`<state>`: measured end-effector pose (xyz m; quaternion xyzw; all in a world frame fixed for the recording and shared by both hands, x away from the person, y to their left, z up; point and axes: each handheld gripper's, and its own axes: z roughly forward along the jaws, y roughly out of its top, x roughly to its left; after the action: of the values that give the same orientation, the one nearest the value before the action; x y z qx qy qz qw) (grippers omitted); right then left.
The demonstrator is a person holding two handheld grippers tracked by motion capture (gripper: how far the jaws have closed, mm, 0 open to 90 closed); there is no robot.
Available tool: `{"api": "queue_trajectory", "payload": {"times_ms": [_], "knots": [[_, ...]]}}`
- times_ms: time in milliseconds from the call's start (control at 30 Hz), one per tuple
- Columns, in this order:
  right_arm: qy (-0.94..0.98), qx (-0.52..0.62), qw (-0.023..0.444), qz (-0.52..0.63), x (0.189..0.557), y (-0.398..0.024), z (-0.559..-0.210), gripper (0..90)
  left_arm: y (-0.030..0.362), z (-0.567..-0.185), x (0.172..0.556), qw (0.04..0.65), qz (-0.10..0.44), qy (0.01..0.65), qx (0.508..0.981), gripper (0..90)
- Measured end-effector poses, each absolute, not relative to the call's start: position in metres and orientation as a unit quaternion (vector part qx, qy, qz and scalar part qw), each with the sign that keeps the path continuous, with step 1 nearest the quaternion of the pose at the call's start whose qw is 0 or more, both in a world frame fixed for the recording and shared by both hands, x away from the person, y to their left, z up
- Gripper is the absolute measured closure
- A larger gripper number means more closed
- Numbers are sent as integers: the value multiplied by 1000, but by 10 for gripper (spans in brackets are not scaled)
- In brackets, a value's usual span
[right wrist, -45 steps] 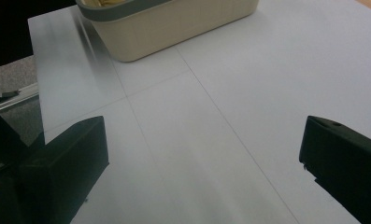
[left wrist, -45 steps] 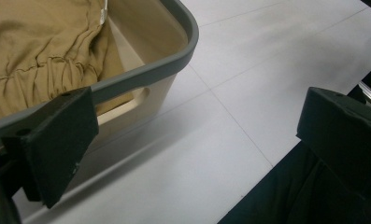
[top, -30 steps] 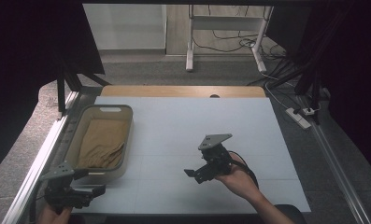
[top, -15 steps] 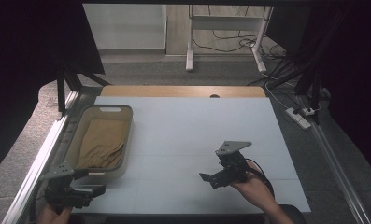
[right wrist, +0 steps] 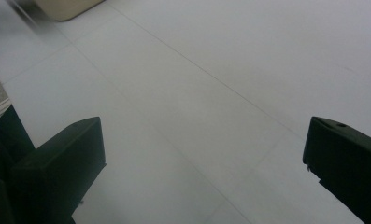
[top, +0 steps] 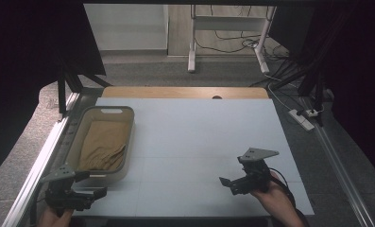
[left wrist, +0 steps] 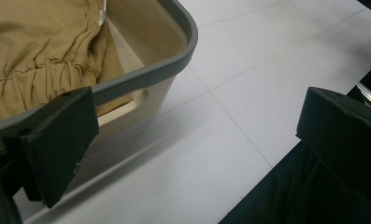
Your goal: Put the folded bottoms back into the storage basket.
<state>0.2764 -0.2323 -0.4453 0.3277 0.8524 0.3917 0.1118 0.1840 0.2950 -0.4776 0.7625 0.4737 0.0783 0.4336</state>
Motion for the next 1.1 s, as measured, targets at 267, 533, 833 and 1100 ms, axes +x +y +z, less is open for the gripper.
{"api": "queue_trajectory", "payload": {"times_ms": [267, 533, 833, 1100], "knots": [[843, 353, 120, 388, 267, -259, -449, 0, 295, -478, 184, 434, 77, 475, 762, 1], [832, 370, 132, 392, 262, -277, -447, 0, 295, -478, 185, 436, 77, 476, 760, 0], [818, 393, 135, 397, 254, -296, -444, 0, 296, -477, 185, 439, 77, 477, 758, 0], [811, 408, 148, 393, 247, -306, -441, 0, 295, -477, 186, 436, 79, 478, 758, 1]]}}
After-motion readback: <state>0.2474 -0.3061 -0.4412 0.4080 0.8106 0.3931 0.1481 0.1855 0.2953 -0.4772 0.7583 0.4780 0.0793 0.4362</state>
